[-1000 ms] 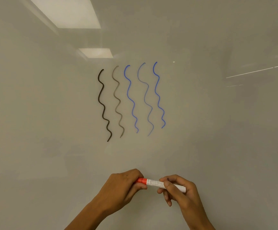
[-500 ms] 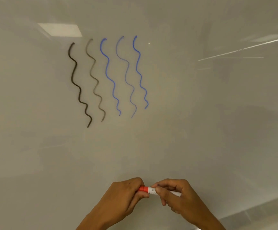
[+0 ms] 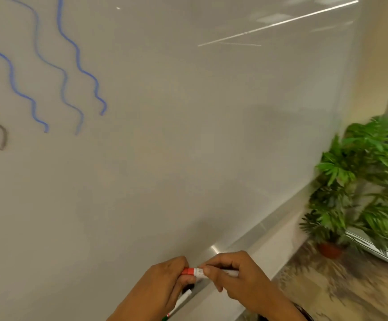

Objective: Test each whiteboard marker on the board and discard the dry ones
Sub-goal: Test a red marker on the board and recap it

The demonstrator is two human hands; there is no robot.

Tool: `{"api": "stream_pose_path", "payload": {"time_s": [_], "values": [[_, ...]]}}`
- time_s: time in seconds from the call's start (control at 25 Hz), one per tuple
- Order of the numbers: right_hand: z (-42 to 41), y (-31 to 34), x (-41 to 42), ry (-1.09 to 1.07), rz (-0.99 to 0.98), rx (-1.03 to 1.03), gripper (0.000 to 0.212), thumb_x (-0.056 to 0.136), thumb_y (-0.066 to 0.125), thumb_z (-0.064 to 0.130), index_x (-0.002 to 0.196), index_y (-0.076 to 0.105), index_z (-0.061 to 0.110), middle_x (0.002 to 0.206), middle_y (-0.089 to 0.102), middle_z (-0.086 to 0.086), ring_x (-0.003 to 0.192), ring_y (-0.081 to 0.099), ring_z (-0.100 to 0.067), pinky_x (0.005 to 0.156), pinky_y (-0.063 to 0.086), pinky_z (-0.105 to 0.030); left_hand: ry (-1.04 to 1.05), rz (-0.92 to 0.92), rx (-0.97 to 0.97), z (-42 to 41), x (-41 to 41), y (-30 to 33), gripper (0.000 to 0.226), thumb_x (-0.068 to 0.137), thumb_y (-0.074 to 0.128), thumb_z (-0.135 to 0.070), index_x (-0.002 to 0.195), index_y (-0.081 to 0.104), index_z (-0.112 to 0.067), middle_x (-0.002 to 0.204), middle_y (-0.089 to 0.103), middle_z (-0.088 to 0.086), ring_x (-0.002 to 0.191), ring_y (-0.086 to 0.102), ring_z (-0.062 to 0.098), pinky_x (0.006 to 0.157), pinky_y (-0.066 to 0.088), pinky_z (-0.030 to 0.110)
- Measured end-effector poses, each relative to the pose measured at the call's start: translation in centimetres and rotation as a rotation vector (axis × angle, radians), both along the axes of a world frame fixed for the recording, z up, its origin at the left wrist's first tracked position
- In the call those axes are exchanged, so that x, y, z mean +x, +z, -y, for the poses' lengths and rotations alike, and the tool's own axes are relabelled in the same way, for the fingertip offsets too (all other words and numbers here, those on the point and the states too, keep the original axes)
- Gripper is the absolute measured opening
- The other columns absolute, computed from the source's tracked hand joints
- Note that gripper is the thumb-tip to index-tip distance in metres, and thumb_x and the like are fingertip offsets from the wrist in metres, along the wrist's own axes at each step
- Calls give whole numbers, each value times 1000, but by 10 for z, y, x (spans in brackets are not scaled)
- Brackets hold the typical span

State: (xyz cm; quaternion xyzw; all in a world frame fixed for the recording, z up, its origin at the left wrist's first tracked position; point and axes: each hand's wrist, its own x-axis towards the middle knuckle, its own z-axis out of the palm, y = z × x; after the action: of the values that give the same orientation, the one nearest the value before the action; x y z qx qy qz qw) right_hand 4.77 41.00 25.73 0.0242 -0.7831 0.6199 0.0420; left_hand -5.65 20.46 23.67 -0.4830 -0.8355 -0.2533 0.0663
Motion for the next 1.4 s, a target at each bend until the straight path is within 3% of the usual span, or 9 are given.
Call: {"api": "stream_pose_path", "payload": {"time_s": [0.16,0.36,0.44,0.52,0.68,0.84,1.04,1.2,1.4], "values": [[-36,-19,9,-17,42,39,18,96,65,33,101,78,22,69,67,1,63,56,-3,65,43,-17,-38,-3,-66,-37,-2,-20,73,84,3,-84,91,51,-29,79,56,-13,70,52,8,59,35,16],[-94,-42,21,-48,112,60,17,96,65,35,105,78,27,77,72,-5,79,65,-7,83,46,-16,-102,27,-114,-96,2,-40,65,87,6,-82,90,47,-32,78,53,-13,70,54,11,59,40,18],[-122,-55,29,-57,172,61,19,97,63,39,108,76,30,84,73,-7,80,64,-11,82,50,-24,-122,52,-134,-124,4,-49,65,88,8,-82,91,50,-33,77,53,-13,68,54,11,59,43,21],[-147,-70,37,-34,221,79,21,98,60,43,110,75,33,86,72,-9,71,57,-17,69,46,-32,-138,80,-150,-154,8,-57,64,88,11,-83,89,52,-34,73,53,-14,66,53,9,56,40,17],[-195,-99,51,-46,282,187,21,101,56,39,110,73,32,81,69,6,60,49,-6,58,39,-24,-170,167,-205,-210,16,-79,65,83,16,-86,89,55,-35,70,54,-16,65,54,5,57,43,18],[-231,-129,58,-94,344,218,24,100,57,41,118,69,33,91,70,11,69,57,-2,64,42,-18,-194,242,-246,-250,19,-112,56,84,22,-83,93,55,-39,75,55,-19,68,53,3,62,48,21],[-251,-167,55,-165,419,232,25,100,58,37,122,67,30,87,65,18,72,58,6,64,42,-13,-127,279,-239,-275,19,-144,29,92,42,-66,112,48,-46,87,56,-26,76,56,-3,68,53,22],[-269,-202,43,-223,477,256,25,99,60,34,123,64,29,108,67,14,90,62,1,77,46,-20,-81,327,-268,-293,8,-165,36,93,51,-56,125,46,-41,87,53,-22,75,56,0,67,55,26],[-293,-244,30,-329,589,227,15,97,63,30,111,64,31,99,67,5,80,66,-16,71,54,-36,-118,315,-341,-305,-11,-195,33,95,49,-52,127,47,-42,90,52,-23,77,54,-1,67,52,21]]}}
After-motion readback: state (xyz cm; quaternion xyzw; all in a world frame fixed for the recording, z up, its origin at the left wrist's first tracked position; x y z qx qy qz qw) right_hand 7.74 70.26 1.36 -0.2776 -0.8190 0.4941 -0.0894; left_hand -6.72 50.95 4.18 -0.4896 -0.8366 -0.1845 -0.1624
